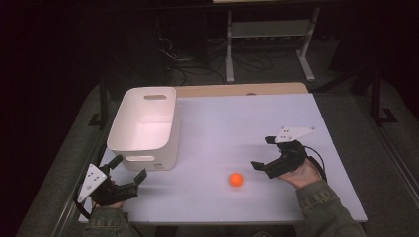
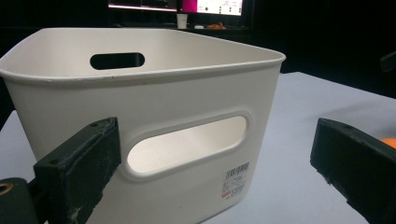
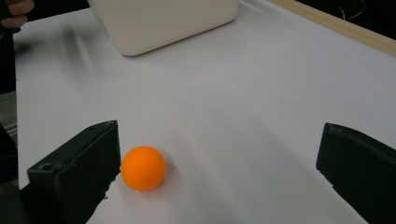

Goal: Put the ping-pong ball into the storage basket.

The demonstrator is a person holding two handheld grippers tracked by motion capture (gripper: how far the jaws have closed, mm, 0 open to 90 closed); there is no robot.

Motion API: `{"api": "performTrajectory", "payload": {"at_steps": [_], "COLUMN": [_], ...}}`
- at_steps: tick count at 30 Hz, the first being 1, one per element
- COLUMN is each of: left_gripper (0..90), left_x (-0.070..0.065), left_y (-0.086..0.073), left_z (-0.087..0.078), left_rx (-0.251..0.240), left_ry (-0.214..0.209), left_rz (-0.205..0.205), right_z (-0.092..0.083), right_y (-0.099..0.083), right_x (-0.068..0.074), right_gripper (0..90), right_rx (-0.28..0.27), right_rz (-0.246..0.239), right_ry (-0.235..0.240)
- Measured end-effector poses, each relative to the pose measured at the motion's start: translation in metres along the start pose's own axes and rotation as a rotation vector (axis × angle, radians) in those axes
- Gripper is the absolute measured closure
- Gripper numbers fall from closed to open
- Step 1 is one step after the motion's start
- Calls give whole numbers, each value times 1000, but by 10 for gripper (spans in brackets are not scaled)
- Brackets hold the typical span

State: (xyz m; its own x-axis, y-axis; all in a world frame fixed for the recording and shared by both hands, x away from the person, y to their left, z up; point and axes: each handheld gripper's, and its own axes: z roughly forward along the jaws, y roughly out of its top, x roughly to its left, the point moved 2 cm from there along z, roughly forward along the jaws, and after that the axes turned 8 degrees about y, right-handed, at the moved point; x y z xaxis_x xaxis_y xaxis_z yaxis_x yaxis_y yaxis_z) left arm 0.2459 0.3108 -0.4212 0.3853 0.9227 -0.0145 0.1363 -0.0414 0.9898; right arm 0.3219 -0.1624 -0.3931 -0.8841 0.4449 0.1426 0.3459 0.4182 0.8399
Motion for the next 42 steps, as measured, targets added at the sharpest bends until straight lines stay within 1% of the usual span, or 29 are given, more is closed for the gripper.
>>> {"api": "performTrajectory", "payload": {"at_steps": [1, 8, 9, 17, 21, 32, 33, 36, 42], "left_gripper": [15, 15, 15, 15, 15, 15, 15, 15, 15], "left_x": [0, 0, 0, 0, 0, -1, -1, -1, -1], "left_y": [0, 0, 0, 0, 0, 0, 0, 0, 0], "left_z": [0, 0, 0, 0, -1, -1, -1, -1, -1], "left_rx": [0, -1, -1, -2, -2, -1, -1, -1, 0], "left_ry": [0, -1, -1, -1, -1, -2, -2, -2, -4], "left_rz": [0, -1, -2, 2, 1, 1, 2, 2, 2], "right_z": [3, 11, 13, 19, 23, 30, 32, 36, 42], "right_y": [0, 0, -1, 0, -2, -3, -4, -5, -7], "right_x": [1, 5, 5, 8, 9, 11, 12, 13, 15], "right_gripper": [0, 0, 0, 0, 0, 0, 0, 0, 0], "right_rx": [7, 32, 42, 64, 78, 110, 119, 142, 163], "right_rz": [3, -4, -8, -12, -5, -10, -6, -16, -15], "right_ry": [9, 31, 35, 56, 71, 90, 100, 99, 111]}}
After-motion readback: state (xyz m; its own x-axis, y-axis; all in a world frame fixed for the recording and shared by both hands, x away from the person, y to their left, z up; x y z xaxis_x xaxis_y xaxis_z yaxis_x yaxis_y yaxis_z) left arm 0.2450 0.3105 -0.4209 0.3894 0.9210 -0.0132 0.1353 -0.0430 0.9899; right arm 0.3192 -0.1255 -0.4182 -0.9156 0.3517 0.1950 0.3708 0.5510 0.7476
